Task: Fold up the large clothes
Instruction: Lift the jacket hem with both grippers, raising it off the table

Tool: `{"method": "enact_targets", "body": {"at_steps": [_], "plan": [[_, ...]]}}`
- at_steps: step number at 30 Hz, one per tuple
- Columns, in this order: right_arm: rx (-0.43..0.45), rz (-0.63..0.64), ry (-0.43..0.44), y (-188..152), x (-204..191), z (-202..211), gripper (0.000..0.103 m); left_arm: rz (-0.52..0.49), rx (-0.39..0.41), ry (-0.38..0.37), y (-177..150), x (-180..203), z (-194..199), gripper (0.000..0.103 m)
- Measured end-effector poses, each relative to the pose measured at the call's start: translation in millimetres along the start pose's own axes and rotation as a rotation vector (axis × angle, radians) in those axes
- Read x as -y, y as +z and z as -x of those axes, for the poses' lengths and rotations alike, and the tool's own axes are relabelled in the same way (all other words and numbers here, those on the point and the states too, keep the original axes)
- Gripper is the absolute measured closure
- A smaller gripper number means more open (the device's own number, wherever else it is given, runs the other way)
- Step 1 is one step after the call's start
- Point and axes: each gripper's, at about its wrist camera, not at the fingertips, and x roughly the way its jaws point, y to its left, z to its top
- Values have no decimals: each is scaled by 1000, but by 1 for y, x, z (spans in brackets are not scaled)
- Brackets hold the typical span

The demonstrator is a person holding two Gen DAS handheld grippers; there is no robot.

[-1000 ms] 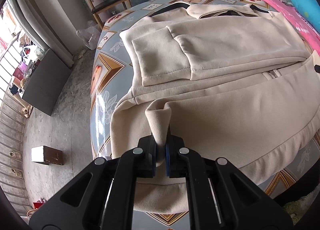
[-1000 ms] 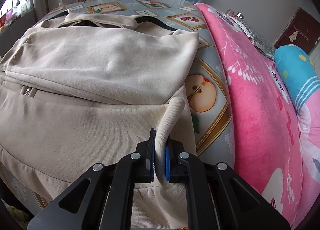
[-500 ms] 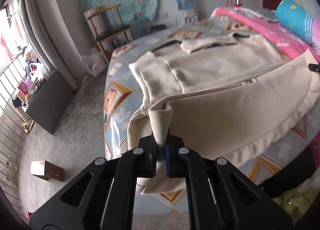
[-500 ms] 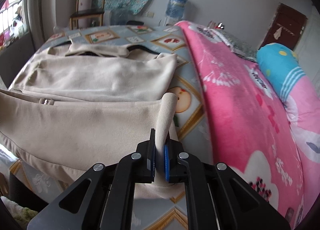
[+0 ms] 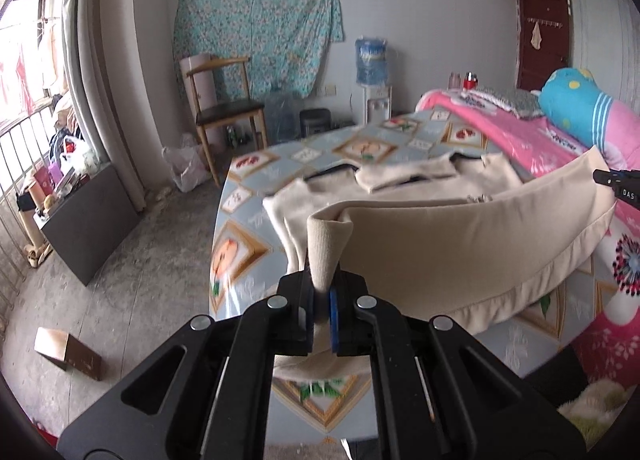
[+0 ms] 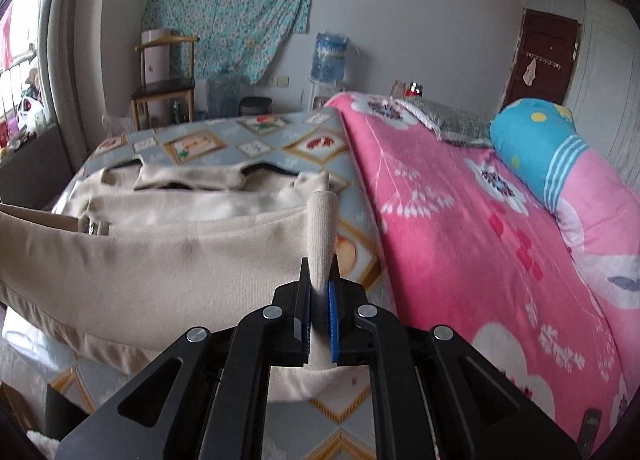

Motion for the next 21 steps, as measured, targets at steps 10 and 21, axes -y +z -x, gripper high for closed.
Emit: {"method": "enact_targets", "body": {"at_steps": [10,21], "plan": [[23,-2,33,76,3,-89,96,9,11,-2,82,-26,-91,98],[-6,80,43,158,-15,-223,97,-59,-69,39,153,-46,-232,98]]}}
